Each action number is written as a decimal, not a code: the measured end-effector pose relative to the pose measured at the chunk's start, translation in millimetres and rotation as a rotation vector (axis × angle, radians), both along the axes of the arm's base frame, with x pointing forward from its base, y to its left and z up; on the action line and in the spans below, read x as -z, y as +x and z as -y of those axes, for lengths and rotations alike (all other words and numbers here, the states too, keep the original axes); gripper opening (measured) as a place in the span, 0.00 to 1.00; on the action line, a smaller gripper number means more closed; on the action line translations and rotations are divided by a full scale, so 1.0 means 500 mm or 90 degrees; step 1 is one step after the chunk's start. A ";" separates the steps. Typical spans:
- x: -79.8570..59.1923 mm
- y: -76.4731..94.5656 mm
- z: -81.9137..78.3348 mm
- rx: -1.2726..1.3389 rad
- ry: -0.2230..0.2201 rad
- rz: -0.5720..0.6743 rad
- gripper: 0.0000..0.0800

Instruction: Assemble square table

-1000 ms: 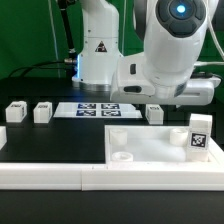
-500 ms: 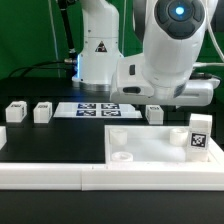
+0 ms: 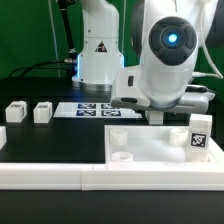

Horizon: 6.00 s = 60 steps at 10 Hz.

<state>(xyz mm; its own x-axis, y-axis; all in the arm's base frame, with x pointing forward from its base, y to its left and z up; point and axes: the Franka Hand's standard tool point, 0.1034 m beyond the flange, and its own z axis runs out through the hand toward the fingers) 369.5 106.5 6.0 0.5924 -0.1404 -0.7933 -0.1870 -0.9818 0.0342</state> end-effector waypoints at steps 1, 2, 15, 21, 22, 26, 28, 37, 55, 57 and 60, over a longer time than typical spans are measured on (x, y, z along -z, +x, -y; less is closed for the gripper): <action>0.001 0.000 0.001 0.000 0.000 0.001 0.81; 0.001 0.000 0.001 0.001 0.000 0.001 0.81; -0.009 0.006 0.015 -0.009 0.012 -0.002 0.36; -0.166 0.120 0.162 0.021 0.045 0.052 0.36; -0.157 0.111 0.170 0.026 0.043 0.050 0.36; -0.134 0.131 0.175 0.039 0.015 0.208 0.36; -0.189 0.243 0.209 0.044 0.010 0.311 0.36; -0.241 0.398 0.239 0.024 -0.082 0.705 0.36; -0.173 0.519 0.188 0.004 -0.145 0.912 0.36; -0.169 0.514 0.191 0.001 -0.146 0.909 0.36; -0.157 0.501 0.206 -0.003 -0.152 0.903 0.36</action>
Offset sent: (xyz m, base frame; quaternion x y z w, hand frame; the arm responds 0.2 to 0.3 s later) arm 0.0000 0.0000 0.0000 0.0000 0.0000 0.0000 1.0000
